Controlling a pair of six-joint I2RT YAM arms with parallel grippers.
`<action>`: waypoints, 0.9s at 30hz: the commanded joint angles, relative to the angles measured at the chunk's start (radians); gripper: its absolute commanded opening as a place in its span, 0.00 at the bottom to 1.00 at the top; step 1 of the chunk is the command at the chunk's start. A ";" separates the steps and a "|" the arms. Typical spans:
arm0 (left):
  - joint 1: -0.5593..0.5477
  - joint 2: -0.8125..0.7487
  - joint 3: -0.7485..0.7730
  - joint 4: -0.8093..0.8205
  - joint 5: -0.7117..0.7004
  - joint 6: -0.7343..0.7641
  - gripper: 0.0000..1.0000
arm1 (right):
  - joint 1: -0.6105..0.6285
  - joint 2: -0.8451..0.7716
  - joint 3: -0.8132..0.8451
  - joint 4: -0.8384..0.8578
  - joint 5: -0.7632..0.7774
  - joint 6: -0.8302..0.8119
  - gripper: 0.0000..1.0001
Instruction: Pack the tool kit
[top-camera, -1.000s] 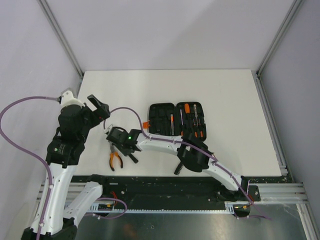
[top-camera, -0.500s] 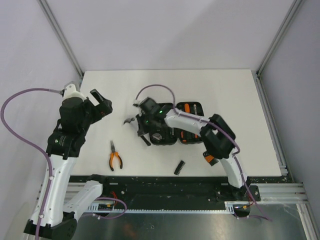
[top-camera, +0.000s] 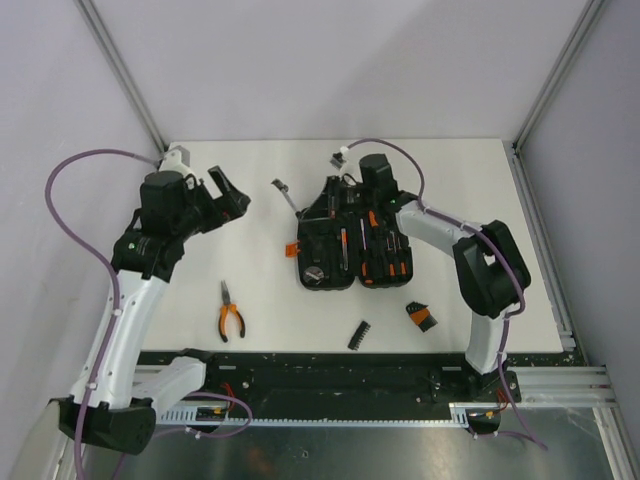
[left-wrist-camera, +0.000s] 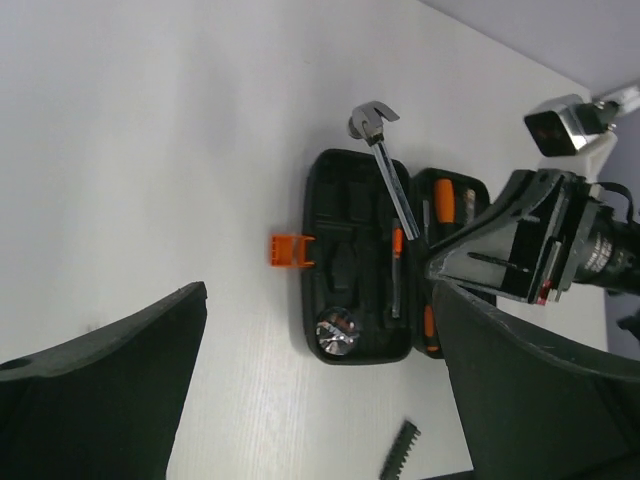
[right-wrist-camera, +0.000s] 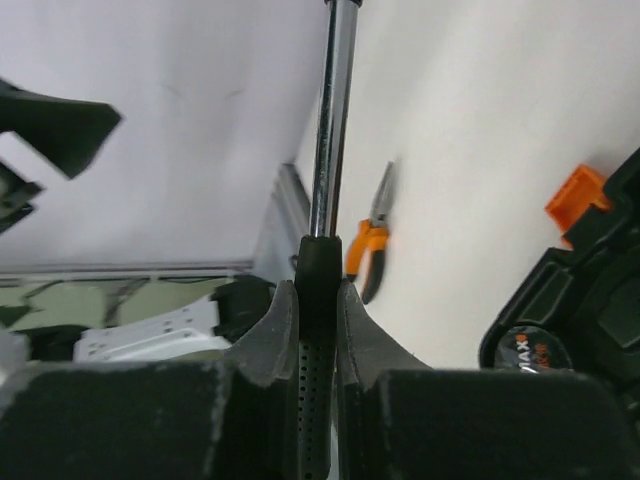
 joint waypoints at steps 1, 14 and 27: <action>0.006 0.032 0.026 0.102 0.173 0.006 0.99 | -0.055 -0.060 -0.084 0.496 -0.220 0.366 0.00; -0.055 0.157 -0.084 0.539 0.402 -0.219 0.96 | -0.119 0.039 -0.139 1.360 -0.170 1.077 0.00; -0.132 0.291 -0.017 0.694 0.363 -0.305 0.89 | -0.084 -0.010 -0.137 1.225 -0.188 0.975 0.00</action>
